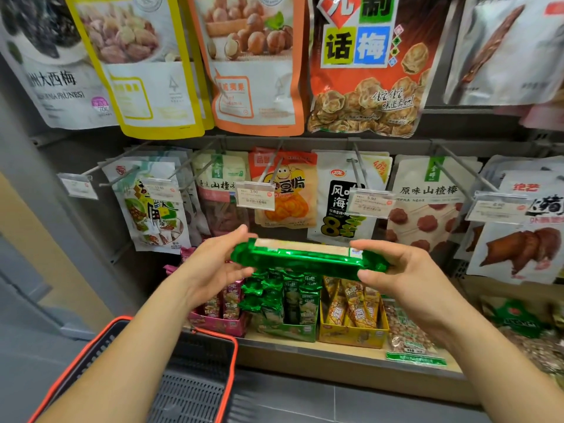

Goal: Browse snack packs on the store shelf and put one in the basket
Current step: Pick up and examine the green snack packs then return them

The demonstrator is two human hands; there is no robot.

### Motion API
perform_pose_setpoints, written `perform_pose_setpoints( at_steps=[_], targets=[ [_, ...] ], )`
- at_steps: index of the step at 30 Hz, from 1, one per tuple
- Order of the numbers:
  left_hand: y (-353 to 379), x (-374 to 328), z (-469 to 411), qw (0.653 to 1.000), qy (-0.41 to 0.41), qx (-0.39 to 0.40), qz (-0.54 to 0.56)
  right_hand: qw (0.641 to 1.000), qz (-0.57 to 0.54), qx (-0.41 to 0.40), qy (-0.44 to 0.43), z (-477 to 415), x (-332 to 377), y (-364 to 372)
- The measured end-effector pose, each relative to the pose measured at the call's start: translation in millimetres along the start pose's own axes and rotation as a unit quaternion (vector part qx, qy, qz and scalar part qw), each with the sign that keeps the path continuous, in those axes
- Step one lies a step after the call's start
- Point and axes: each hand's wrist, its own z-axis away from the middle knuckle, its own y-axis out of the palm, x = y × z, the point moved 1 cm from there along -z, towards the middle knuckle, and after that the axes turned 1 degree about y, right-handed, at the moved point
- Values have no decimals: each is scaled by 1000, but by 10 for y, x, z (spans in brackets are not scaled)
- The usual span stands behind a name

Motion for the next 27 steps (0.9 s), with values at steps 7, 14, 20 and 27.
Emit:
perform_pose_setpoints(
  at_steps=[7,14,20,27],
  targets=[
    [-39,23,-41,997,58,2,-59,990,-125,11,68,-5,-62,48],
    [-16,75,-59,989,102,54,-89,993,-19,-5,118,2,-106,105],
    [-68,311,-246,855,140,11,-499,940,300,-45,-157,-11,126,185],
    [-102,760,-497,694,105,86,-707,889,419,9,-183,-218,105,439]
  ],
)
